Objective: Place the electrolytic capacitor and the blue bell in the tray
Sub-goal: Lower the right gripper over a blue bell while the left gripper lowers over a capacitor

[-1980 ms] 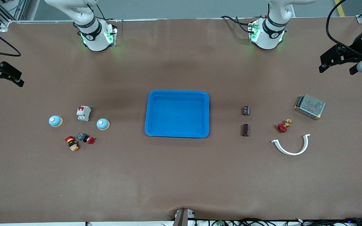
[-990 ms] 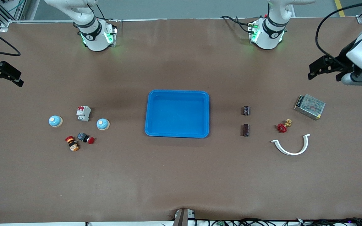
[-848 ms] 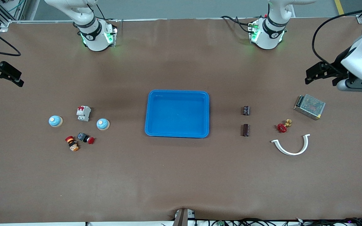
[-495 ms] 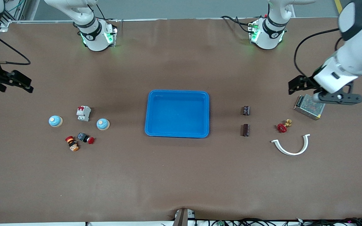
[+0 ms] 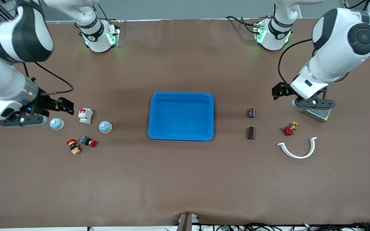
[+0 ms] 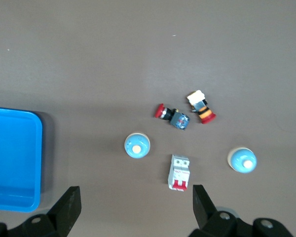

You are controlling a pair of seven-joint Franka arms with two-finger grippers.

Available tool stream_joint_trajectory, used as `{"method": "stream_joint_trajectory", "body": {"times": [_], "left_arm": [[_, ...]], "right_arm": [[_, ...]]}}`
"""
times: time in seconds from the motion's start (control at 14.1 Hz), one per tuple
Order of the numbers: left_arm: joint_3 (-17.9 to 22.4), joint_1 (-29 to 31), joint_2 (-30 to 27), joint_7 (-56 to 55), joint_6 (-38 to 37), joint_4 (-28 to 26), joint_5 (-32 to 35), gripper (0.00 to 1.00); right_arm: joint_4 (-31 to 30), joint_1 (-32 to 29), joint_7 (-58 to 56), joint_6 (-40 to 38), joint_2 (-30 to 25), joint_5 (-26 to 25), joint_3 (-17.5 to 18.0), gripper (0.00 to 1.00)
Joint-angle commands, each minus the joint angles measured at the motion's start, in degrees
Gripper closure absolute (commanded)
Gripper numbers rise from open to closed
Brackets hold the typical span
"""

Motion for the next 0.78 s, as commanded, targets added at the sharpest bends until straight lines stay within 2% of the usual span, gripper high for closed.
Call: {"method": "stream_joint_trajectory", "body": {"times": [0.0, 0.42, 0.71], "left_arm": [[-1.9, 0.6, -3.3, -2.6, 6.3, -7.6, -0.3, 0.0], [-3.6, 0.2, -2.5, -6.1, 17.0, -15.4, -0.2, 0.0], [-5.0, 0.2, -1.6, -9.4, 25.1, -21.2, 1.2, 0.0]], "right_arm": [[0.8, 1.9, 0.5, 2.0, 4.2, 0.6, -0.5, 0.0], [0.2, 4.2, 0.4, 4.5, 11.1, -0.1, -0.5, 0.0], [-6.4, 3.9, -0.3, 11.8, 11.4, -0.2, -0.5, 0.0]]}}
